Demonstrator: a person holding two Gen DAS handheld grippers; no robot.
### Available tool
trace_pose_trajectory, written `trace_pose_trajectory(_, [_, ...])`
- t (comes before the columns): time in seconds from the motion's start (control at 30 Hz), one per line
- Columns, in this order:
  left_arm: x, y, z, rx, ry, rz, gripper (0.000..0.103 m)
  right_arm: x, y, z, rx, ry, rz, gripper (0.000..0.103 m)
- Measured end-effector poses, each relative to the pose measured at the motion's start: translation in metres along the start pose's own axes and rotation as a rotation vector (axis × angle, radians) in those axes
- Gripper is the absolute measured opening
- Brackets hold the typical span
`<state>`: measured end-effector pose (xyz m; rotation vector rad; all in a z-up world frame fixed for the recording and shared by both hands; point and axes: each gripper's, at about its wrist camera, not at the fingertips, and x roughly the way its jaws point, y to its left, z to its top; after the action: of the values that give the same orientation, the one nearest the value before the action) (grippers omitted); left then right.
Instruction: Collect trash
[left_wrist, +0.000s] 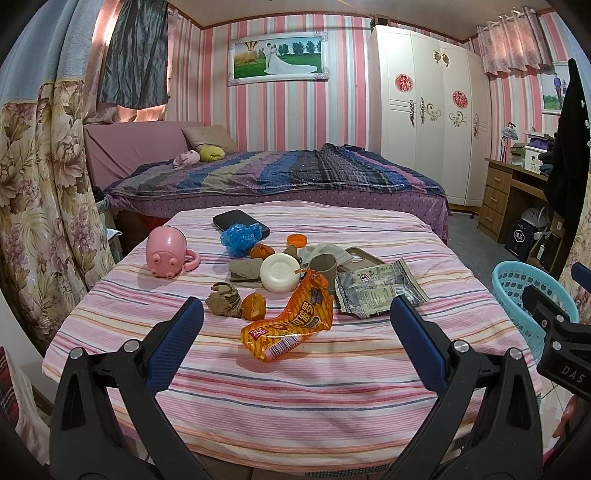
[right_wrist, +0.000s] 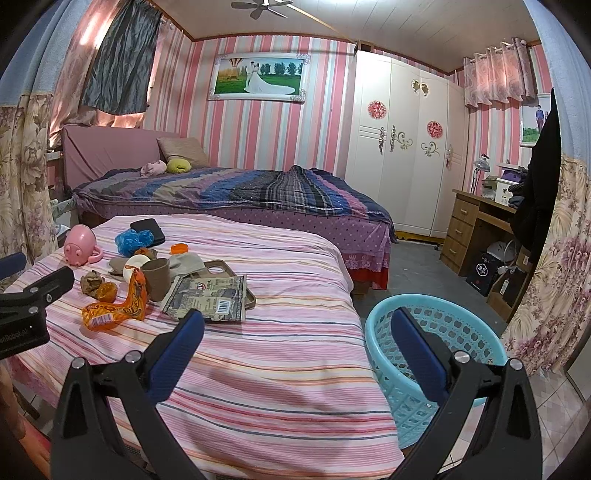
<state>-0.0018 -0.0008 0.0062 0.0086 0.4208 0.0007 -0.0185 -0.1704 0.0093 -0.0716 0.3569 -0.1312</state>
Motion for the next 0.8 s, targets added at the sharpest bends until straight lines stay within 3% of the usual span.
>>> trace_pose_trajectory(0.8, [-0.0026, -0.0016, -0.0009, 0.008, -0.005, 0.002, 0.098, 0.002, -0.0026, -0.0022, -0.003, 0.0, -0.005, 0.099])
